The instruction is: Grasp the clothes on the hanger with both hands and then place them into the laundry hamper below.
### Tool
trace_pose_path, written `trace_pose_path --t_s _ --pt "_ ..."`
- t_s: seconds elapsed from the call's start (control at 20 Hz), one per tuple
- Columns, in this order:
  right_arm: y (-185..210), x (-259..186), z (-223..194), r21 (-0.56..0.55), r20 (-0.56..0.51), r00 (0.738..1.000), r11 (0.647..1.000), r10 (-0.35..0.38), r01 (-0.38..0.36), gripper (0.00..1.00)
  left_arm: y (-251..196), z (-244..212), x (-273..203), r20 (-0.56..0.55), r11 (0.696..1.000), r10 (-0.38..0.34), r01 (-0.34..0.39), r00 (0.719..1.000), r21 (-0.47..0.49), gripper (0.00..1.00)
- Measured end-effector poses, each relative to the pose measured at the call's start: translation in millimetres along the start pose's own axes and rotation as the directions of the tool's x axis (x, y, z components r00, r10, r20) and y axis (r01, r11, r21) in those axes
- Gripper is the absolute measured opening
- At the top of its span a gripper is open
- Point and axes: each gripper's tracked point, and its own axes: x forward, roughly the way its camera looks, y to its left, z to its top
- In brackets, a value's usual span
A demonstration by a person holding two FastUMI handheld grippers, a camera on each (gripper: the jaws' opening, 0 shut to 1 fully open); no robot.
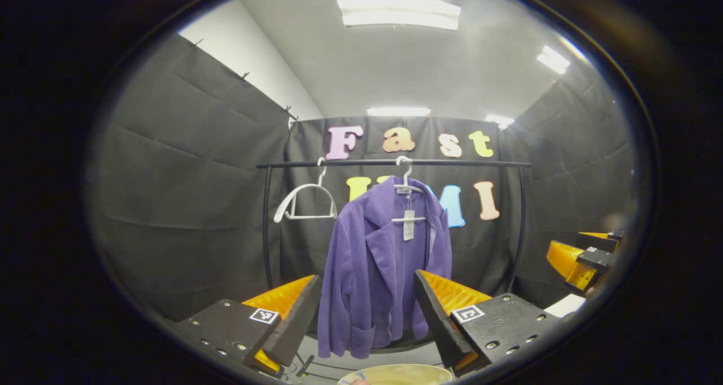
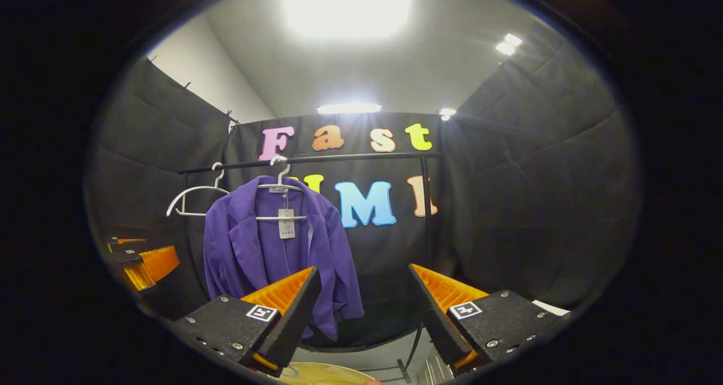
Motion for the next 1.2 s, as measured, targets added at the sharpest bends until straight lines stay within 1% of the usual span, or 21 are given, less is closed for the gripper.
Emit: trace_pose_path --t_s 0.15,0.2,0.25,0.35,0.4,0.45,0.5,0.55,0.6,0.65,0.7,0.8,0.95,1.05,1.1,1.2 --pt "-0.6 4.1 -2.0 -0.004 -0.002 1.000 1.000 -0.006 0.006 0.95 2.1 -0.7 -1.5 -0.005 1.000 -0.003 0.003 1.000 0.002 1.00" --pt "0.0 6.5 -0.8 0.000 -0.001 1.000 1.000 -0.006 0.006 0.92 3.2 0.0 -0.2 -0.005 1.000 -0.002 0.002 1.000 0.007 1.00" --pt "1.1 8.1 -0.3 0.003 0.000 1.000 1.000 -0.005 0.005 0.95 3.7 0.6 1.5 -0.004 1.000 0.001 -0.001 1.000 0.011 1.00" --pt "2.9 13.8 -0.5 0.004 -0.002 1.000 1.000 0.000 0.000 0.95 1.5 2.2 6.0 -0.007 1.000 0.001 -0.001 1.000 0.014 1.00" --pt "3.6 16.7 0.4 0.006 0.000 1.000 1.000 0.004 -0.004 0.95 1.0 3.7 10.7 -0.006 1.000 0.001 -0.001 1.000 0.015 0.95" --pt "4.4 19.7 2.2 0.009 0.004 1.000 1.000 0.008 -0.008 0.95 -0.4 6.1 15.2 0.000 1.000 0.002 -0.002 1.000 0.019 0.95" --pt "5.5 23.6 5.0 0.012 0.008 1.000 1.000 0.014 -0.014 0.92 -1.1 9.2 19.6 0.005 1.000 0.008 -0.008 1.000 0.024 0.95" --pt "7.2 28.4 6.6 0.018 0.008 1.000 1.000 0.022 -0.022 0.92 -1.4 11.5 24.3 0.008 1.000 0.016 -0.016 1.000 0.027 0.95" --pt "8.9 34.0 9.9 0.025 0.006 0.999 0.999 0.032 -0.032 0.95 -3.0 14.5 28.7 0.008 0.999 0.022 -0.022 1.000 0.027 0.95" --pt "11.0 39.6 12.8 0.031 0.011 0.999 0.999 0.045 -0.045 0.92 -5.2 17.2 31.8 0.010 0.999 0.024 -0.024 1.000 0.024 0.95" --pt "13.0 46.5 17.1 0.034 0.015 0.998 0.998 0.055 -0.056 0.94 -7.0 21.0 36.8 0.015 0.999 0.027 -0.028 1.000 0.021 0.95" --pt "14.2 61.8 25.0 0.028 0.025 0.997 0.997 0.073 -0.074 0.95 -10.9 28.6 44.7 0.025 0.999 0.031 -0.032 0.999 0.019 0.95" --pt "18.9 86.2 41.4 0.032 0.062 0.992 0.994 0.107 -0.109 0.95 -17.9 37.9 61.0 0.031 0.999 0.039 -0.040 0.999 0.035 0.95" --pt "26.7 105.1 46.9 0.038 0.073 0.987 0.989 0.142 -0.145 0.94 -21.6 43.8 77.0 0.034 0.997 0.052 -0.054 0.998 0.054 0.95" --pt "30.6 113.7 48.2 0.039 0.075 0.984 0.986 0.159 -0.163 0.94 -23.2 46.3 86.0 0.038 0.996 0.060 -0.062 0.997 0.060 0.99" --pt "34.6 132.3 51.9 0.042 0.079 0.980 0.982 0.182 -0.185 0.94 -26.7 48.4 106.3 0.041 0.994 0.079 -0.082 0.996 0.066 0.99"
